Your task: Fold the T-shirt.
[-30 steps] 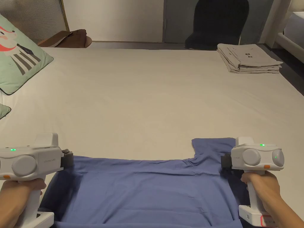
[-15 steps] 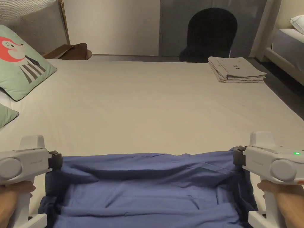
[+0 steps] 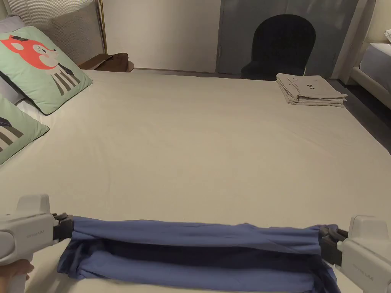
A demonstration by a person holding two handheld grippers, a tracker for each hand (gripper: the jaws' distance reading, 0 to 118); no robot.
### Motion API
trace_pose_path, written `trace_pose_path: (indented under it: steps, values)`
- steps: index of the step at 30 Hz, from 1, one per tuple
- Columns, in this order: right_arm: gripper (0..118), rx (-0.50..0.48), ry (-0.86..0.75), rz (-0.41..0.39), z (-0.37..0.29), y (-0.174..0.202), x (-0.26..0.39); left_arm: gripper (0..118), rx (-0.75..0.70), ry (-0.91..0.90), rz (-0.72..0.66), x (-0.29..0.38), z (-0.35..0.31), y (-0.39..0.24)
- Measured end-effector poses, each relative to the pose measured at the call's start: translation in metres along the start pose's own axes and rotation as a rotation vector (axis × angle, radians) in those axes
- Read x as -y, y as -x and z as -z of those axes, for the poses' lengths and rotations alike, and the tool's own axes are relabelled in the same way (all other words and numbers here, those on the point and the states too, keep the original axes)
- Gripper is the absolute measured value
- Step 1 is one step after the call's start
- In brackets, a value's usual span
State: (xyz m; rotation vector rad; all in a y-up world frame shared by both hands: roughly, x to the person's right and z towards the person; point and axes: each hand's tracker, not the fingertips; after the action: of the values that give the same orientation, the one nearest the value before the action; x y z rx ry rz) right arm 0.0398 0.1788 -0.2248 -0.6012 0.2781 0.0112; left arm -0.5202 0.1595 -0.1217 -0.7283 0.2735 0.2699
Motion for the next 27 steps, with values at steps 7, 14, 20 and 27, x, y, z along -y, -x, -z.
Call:
trace_pose_path:
  steps: [7,14,20,27]
  values:
    - [2,0.085,0.133,0.018,0.028,0.001,0.052,3,-0.033,0.096,-0.014,0.046,0.022,0.004]
    - [3,0.15,0.185,-0.011,0.038,0.011,0.058,10,-0.07,0.109,-0.003,0.053,0.025,-0.004]
    - [109,0.14,0.023,0.025,0.008,0.035,0.012,107,0.001,-0.022,-0.066,0.016,-0.005,-0.028]
    - [109,0.104,-0.327,-0.033,-0.036,0.084,-0.056,110,0.081,-0.375,0.003,-0.039,-0.059,-0.088]
